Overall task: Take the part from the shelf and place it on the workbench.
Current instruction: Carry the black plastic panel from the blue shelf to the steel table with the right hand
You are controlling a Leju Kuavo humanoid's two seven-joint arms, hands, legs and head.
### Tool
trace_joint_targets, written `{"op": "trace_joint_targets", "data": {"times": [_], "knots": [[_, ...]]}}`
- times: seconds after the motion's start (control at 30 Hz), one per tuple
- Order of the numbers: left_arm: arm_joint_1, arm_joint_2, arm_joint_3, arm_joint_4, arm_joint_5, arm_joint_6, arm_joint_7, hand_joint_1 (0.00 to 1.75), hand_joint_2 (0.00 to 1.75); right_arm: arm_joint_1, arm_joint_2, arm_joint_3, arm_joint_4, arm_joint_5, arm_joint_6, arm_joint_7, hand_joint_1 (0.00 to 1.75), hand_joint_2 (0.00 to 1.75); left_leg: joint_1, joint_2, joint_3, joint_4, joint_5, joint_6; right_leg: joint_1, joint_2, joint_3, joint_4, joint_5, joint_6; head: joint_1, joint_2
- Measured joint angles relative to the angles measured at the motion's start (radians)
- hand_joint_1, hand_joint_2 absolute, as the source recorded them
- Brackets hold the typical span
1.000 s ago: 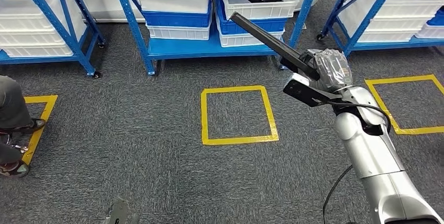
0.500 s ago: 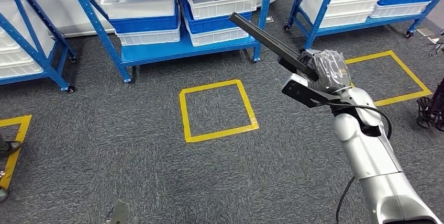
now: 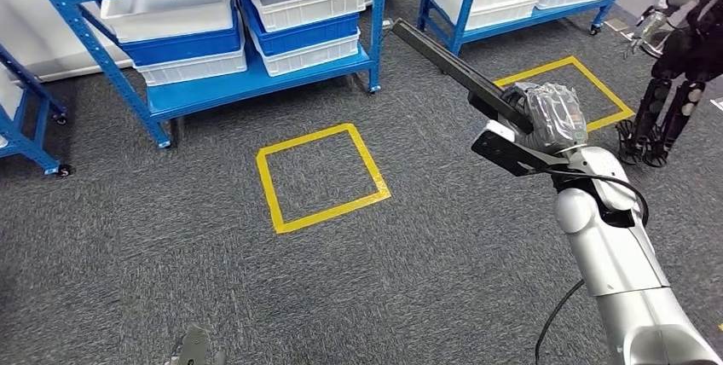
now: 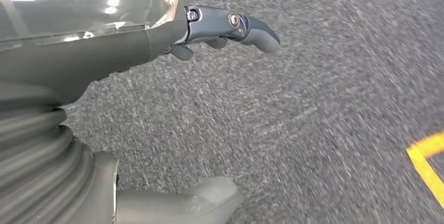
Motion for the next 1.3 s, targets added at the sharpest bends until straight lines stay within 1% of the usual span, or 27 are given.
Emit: {"op": "trace_joint_targets", "data": {"times": [0.07, 0.13, 0.17, 0.23, 0.3, 0.33, 0.37, 0.4, 0.43, 0.5, 0.53, 0.57, 0.6, 0.63, 0.67, 0.73, 0.77, 0.8, 0.87, 0.9, 0.93, 1.0, 1.03, 1.1, 1.17, 1.23, 1.3], "knots": [[0.000, 0.002, 0.000, 0.000, 0.000, 0.000, -0.001, 0.00, 1.75, -0.002, 0.001, -0.003, 0.000, 0.007, -0.001, 0.001, 1.75, 1.75, -0.006, 0.016, -0.005, 0.012, -0.004, -0.013, 0.005, -0.012, 0.029, -0.060, 0.018, -0.010, -0.002, 0.000], [0.000, 0.002, 0.001, 0.000, 0.000, 0.001, -0.002, 0.00, 1.75, -0.001, 0.002, -0.005, 0.000, 0.013, -0.002, 0.002, 1.75, 1.75, -0.006, 0.032, -0.008, 0.013, -0.001, -0.021, 0.007, 0.012, 0.020, -0.055, 0.024, -0.028, -0.005, 0.000], [0.000, 0.002, 0.002, 0.000, 0.000, 0.001, -0.003, 0.00, 1.75, -0.001, 0.002, -0.006, 0.000, 0.016, -0.002, 0.003, 1.75, 1.75, -0.002, 0.025, -0.011, 0.018, -0.007, -0.026, 0.005, 0.022, 0.015, -0.053, 0.028, -0.035, -0.006, 0.000], [0.000, 0.002, 0.003, 0.000, 0.000, 0.001, -0.004, 0.00, 1.75, -0.005, 0.005, -0.007, 0.000, 0.018, -0.002, 0.004, 1.75, 1.75, 0.004, -0.018, -0.036, 0.076, -0.056, -0.032, 0.001, 0.041, 0.009, -0.054, 0.036, -0.052, -0.008, 0.000], [0.002, 0.003, 0.004, 0.000, 0.000, 0.001, -0.004, 0.00, 1.75, -0.007, 0.008, -0.007, 0.000, 0.019, -0.003, 0.004, 1.75, 1.75, 0.003, -0.063, -0.090, 0.207, -0.132, -0.032, 0.005, 0.061, 0.001, -0.054, 0.043, -0.065, -0.011, 0.000], [0.003, 0.003, 0.005, 0.000, 0.000, 0.001, -0.005, 0.00, 1.75, -0.007, 0.010, -0.007, 0.000, 0.020, -0.003, 0.005, 1.75, 1.75, 0.002, -0.071, -0.117, 0.269, -0.156, -0.029, 0.010, 0.073, -0.003, -0.054, 0.046, -0.070, -0.012, 0.000], [0.004, 0.003, 0.005, 0.000, 0.000, 0.001, -0.006, 0.00, 1.75, -0.007, 0.012, -0.008, 0.000, 0.022, -0.003, 0.006, 1.75, 1.75, 0.000, -0.074, -0.132, 0.305, -0.164, -0.025, 0.014, 0.085, -0.006, -0.054, 0.048, -0.074, -0.012, 0.000], [0.005, 0.003, 0.006, 0.000, -0.001, 0.000, -0.007, 0.00, 1.75, -0.006, 0.012, -0.008, 0.001, 0.024, -0.003, 0.008, 1.75, 1.75, -0.003, -0.076, -0.130, 0.304, -0.152, -0.017, 0.019, 0.098, -0.008, -0.054, 0.050, -0.077, -0.012, 0.000], [0.005, 0.003, 0.006, 0.000, -0.001, -0.001, -0.010, 0.00, 1.75, -0.006, 0.012, -0.010, 0.001, 0.027, -0.003, 0.010, 1.75, 1.75, -0.007, -0.082, -0.109, 0.265, -0.123, -0.007, 0.024, 0.111, -0.009, -0.054, 0.052, -0.079, -0.012, 0.000], [0.005, 0.007, 0.007, 0.000, -0.004, -0.004, -0.017, 0.00, 1.75, -0.007, 0.010, -0.018, 0.001, 0.030, -0.007, 0.014, 1.75, 1.75, -0.014, -0.128, -0.040, 0.131, -0.058, 0.026, 0.030, 0.136, -0.010, -0.054, 0.056, -0.081, -0.008, 0.000], [0.006, 0.009, 0.007, 0.000, -0.006, -0.006, -0.021, 0.00, 1.75, -0.008, 0.009, -0.022, 0.003, 0.031, -0.011, 0.014, 1.75, 1.75, -0.017, -0.153, -0.014, 0.080, -0.038, 0.039, 0.030, 0.146, -0.013, -0.054, 0.058, -0.080, -0.005, 0.000], [0.006, 0.011, 0.007, 0.000, -0.009, -0.008, -0.026, 0.00, 1.75, -0.009, 0.007, -0.026, 0.004, 0.031, -0.016, 0.014, 1.75, 1.75, -0.021, -0.171, 0.000, 0.050, -0.029, 0.049, 0.026, 0.157, -0.016, -0.054, 0.062, -0.077, -0.005, 0.000], [0.006, 0.012, 0.008, 0.000, -0.010, -0.009, -0.029, 0.00, 1.75, -0.008, 0.004, -0.030, 0.006, 0.031, -0.019, 0.013, 1.75, 1.75, -0.023, -0.174, 0.004, 0.041, -0.030, 0.054, 0.022, 0.168, -0.020, -0.056, 0.066, -0.071, -0.005, 0.000], [0.006, 0.011, 0.008, 0.000, -0.011, -0.010, -0.031, 0.00, 1.75, -0.007, -0.001, -0.034, 0.007, 0.030, -0.020, 0.012, 1.75, 1.75, -0.027, -0.162, 0.009, 0.028, -0.026, 0.055, 0.020, 0.182, -0.022, -0.061, 0.071, -0.063, -0.008, 0.000], [0.005, 0.010, 0.009, 0.000, -0.011, -0.011, -0.032, 0.00, 1.75, -0.005, -0.006, -0.038, 0.008, 0.030, -0.021, 0.011, 1.75, 1.75, -0.026, -0.147, 0.017, 0.010, -0.020, 0.054, 0.020, 0.180, -0.026, -0.064, 0.075, -0.057, -0.011, 0.000], [0.004, 0.009, 0.010, 0.000, -0.010, -0.013, -0.032, 0.00, 1.75, -0.008, -0.015, -0.047, 0.010, 0.029, -0.023, 0.009, 1.75, 1.75, -0.020, -0.114, 0.034, -0.031, -0.004, 0.050, 0.025, 0.130, -0.049, -0.035, 0.057, -0.051, -0.006, 0.000], [0.005, 0.008, 0.010, 0.000, -0.010, -0.014, -0.032, 0.00, 1.75, -0.011, -0.019, -0.050, 0.011, 0.029, -0.025, 0.008, 1.75, 1.75, -0.017, -0.098, 0.038, -0.042, 0.002, 0.047, 0.025, 0.094, -0.072, 0.012, 0.033, -0.052, -0.002, 0.000], [0.006, 0.008, 0.010, 0.000, -0.010, -0.016, -0.032, 0.00, 1.75, -0.013, -0.021, -0.052, 0.012, 0.028, -0.027, 0.008, 1.75, 1.75, -0.017, -0.083, 0.039, -0.045, 0.004, 0.048, 0.022, 0.071, -0.102, 0.074, 0.005, -0.050, 0.002, 0.000], [0.008, 0.007, 0.011, 0.000, -0.010, -0.018, -0.032, 0.00, 1.75, -0.009, -0.023, -0.055, 0.016, 0.028, -0.031, 0.007, 1.75, 1.75, -0.015, -0.051, 0.038, -0.044, 0.003, 0.045, 0.010, 0.056, -0.151, 0.185, -0.030, -0.037, 0.005, 0.000], [0.008, 0.007, 0.011, 0.000, -0.010, -0.018, -0.032, 0.00, 1.75, -0.006, -0.026, -0.058, 0.018, 0.028, -0.031, 0.007, 1.75, 1.75, -0.012, -0.036, 0.037, -0.042, 0.001, 0.041, 0.002, 0.051, -0.151, 0.195, -0.028, -0.024, 0.005, 0.000], [0.008, 0.007, 0.011, 0.000, -0.010, -0.018, -0.032, 0.00, 1.75, -0.004, -0.030, -0.062, 0.021, 0.029, -0.032, 0.008, 1.75, 1.75, -0.007, -0.022, 0.037, -0.038, -0.002, 0.035, -0.007, 0.043, -0.131, 0.164, -0.012, -0.008, 0.005, 0.000], [0.009, 0.009, 0.011, 0.000, -0.010, -0.017, -0.034, 0.00, 1.75, -0.007, -0.039, -0.071, 0.024, 0.029, -0.033, 0.009, 1.75, 1.75, -0.001, 0.001, 0.035, -0.024, -0.014, 0.015, -0.019, 0.002, -0.054, 0.031, 0.032, 0.024, 0.008, 0.000], [0.009, 0.011, 0.011, 0.000, -0.010, -0.017, -0.035, 0.00, 1.75, -0.011, -0.043, -0.077, 0.025, 0.029, -0.033, 0.010, 1.75, 1.75, -0.003, 0.011, 0.032, -0.013, -0.020, 0.005, -0.020, -0.014, -0.026, -0.022, 0.047, 0.028, 0.009, 0.000], [0.009, 0.015, 0.011, 0.000, -0.010, -0.016, -0.039, 0.00, 1.75, -0.017, -0.053, -0.087, 0.031, 0.028, -0.034, 0.011, 1.75, 1.75, -0.008, 0.028, 0.025, 0.002, -0.029, -0.010, -0.018, -0.021, -0.013, -0.054, 0.053, 0.012, 0.007, 0.000], [0.011, 0.014, 0.011, 0.000, -0.010, -0.017, -0.043, 0.00, 1.75, -0.017, -0.069, -0.098, 0.038, 0.029, -0.034, 0.010, 1.75, 1.75, -0.004, 0.040, 0.020, 0.010, -0.032, -0.019, -0.019, 0.005, -0.025, -0.045, 0.055, -0.007, -0.001, 0.000], [0.012, 0.012, 0.012, 0.000, -0.011, -0.018, -0.046, 0.00, 1.75, -0.022, -0.086, -0.109, 0.042, 0.030, -0.033, 0.009, 1.75, 1.75, 0.005, 0.010, 0.006, 0.048, -0.066, -0.024, -0.016, 0.027, -0.032, -0.041, 0.058, -0.020, -0.004, 0.000], [0.014, 0.011, 0.012, 0.001, -0.011, -0.018, -0.048, 0.00, 1.75, -0.033, -0.096, -0.116, 0.045, 0.030, -0.033, 0.008, 1.75, 1.75, 0.006, -0.047, -0.040, 0.162, -0.136, -0.021, -0.012, 0.048, -0.034, -0.041, 0.062, -0.032, -0.008, 0.000]]}}
